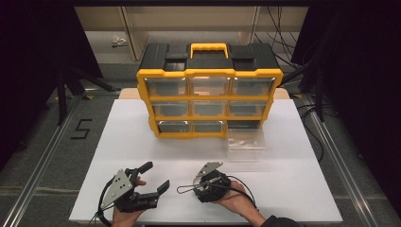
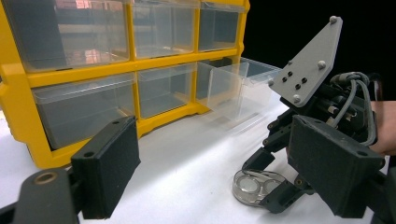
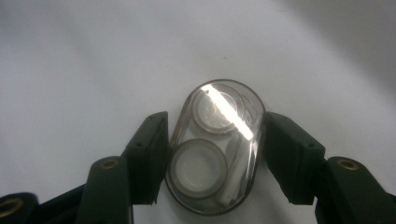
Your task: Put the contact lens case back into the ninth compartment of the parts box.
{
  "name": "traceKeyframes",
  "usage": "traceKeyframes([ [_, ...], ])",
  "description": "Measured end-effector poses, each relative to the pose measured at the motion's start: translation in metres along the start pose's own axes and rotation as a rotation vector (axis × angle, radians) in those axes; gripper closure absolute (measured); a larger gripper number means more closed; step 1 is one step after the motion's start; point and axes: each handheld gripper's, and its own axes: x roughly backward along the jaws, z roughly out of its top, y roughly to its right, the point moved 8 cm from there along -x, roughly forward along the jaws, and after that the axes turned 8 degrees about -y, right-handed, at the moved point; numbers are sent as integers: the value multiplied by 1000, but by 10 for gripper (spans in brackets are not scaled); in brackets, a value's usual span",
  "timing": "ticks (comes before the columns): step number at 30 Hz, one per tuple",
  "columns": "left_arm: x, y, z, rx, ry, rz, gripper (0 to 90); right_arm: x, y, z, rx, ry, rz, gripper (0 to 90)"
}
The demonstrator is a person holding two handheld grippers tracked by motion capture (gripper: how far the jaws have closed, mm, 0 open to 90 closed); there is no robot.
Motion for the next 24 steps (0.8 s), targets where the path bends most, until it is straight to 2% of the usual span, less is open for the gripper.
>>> traceKeyframes([
  [3, 0, 0, 0, -2, -1, 1, 162, 0, 1, 0, 3, 3, 0, 492],
  [9, 0, 0, 0, 0, -3, -1, 162, 1, 2, -1, 13, 4, 2, 494],
  [14, 0, 0, 0, 3, 2, -1, 162, 2, 2, 0, 1, 16, 19, 494],
  [24, 0, 0, 0, 5, 2, -5, 162, 10, 4, 4, -15, 47, 21, 495],
])
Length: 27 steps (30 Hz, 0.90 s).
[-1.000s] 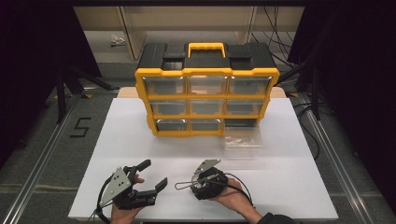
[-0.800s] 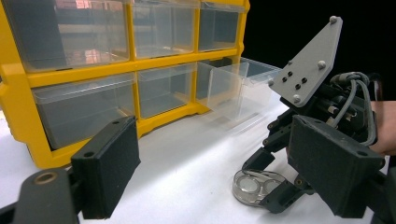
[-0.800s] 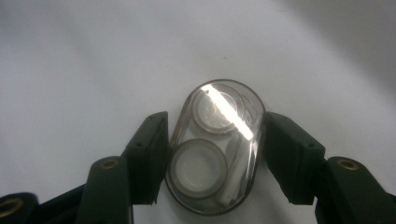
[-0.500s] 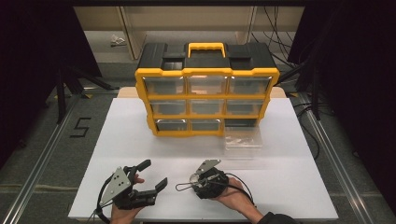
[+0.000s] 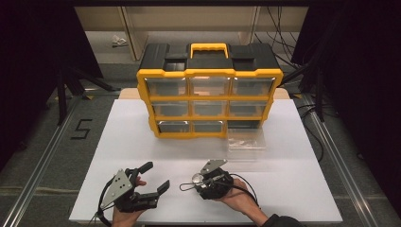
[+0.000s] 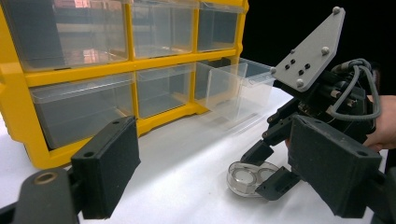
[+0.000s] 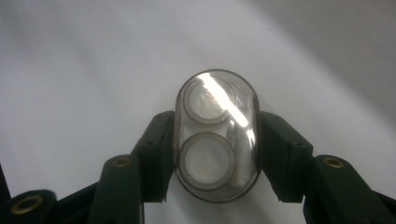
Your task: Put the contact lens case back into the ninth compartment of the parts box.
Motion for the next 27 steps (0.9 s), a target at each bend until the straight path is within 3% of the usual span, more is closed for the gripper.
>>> traceKeyframes([
  [27, 0, 0, 0, 5, 3, -1, 162, 20, 9, 10, -15, 83, 6, 495],
])
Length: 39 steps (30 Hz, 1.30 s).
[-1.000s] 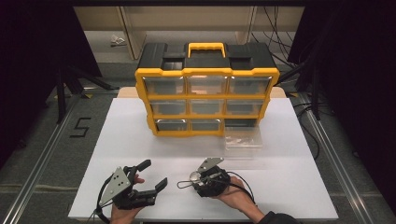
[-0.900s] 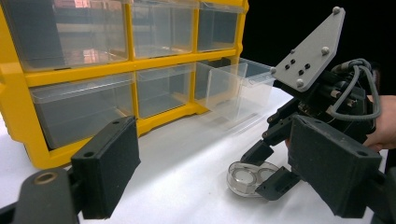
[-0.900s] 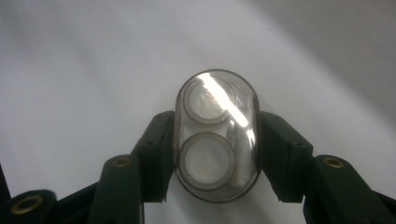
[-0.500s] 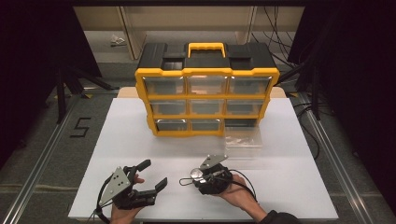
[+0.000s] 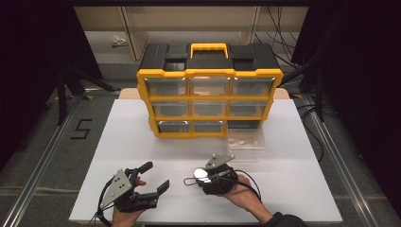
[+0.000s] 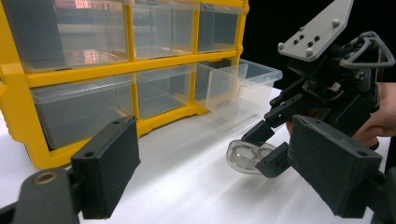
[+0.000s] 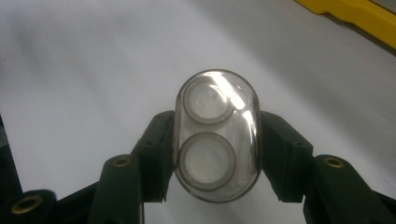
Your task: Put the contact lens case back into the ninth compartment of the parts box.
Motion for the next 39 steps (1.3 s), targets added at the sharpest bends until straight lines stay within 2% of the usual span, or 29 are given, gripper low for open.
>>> traceKeyframes([
  [16, 0, 0, 0, 1, 4, -2, 162, 15, 9, 7, -16, 60, -14, 494],
  [30, 0, 0, 0, 2, 4, -2, 162, 35, 23, 17, -35, 163, -48, 495],
  [39, 0, 0, 1, 1, 5, 0, 162, 42, 29, 20, -50, 200, -64, 495],
])
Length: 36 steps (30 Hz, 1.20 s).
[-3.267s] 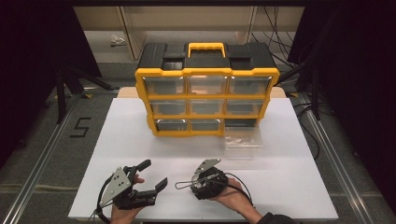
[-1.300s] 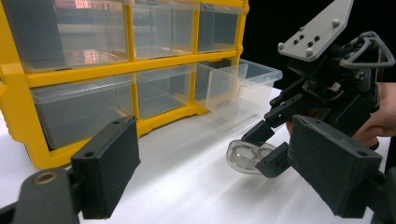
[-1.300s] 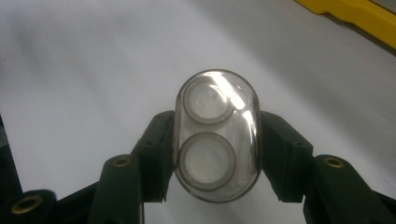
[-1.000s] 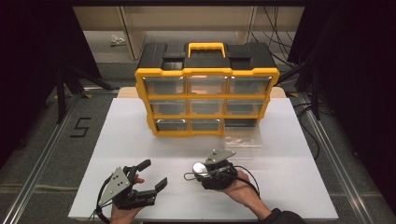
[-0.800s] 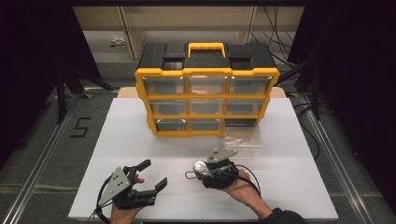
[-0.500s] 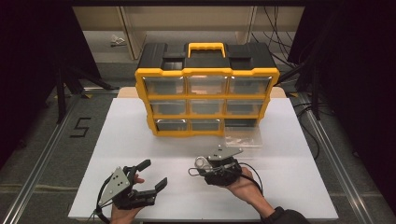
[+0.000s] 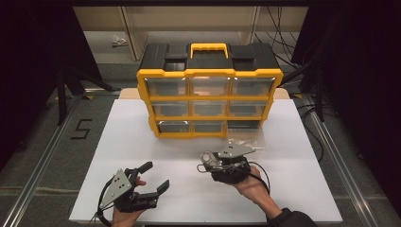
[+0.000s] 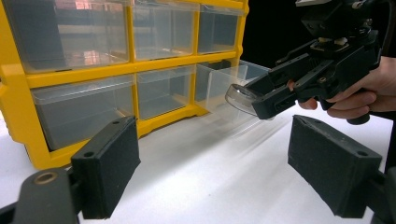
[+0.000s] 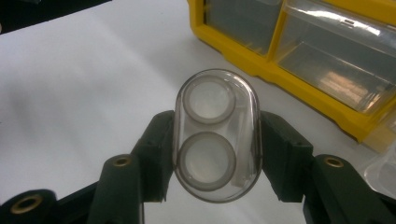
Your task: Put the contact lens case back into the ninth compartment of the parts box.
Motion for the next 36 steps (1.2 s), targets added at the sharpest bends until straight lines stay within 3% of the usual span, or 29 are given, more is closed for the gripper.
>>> traceKeyframes([
  [9, 0, 0, 0, -2, 0, 1, 162, 8, 8, 5, -20, 37, -13, 494],
  [36, 0, 0, 0, -4, 2, 2, 162, 38, 55, 13, -112, 132, -92, 495],
])
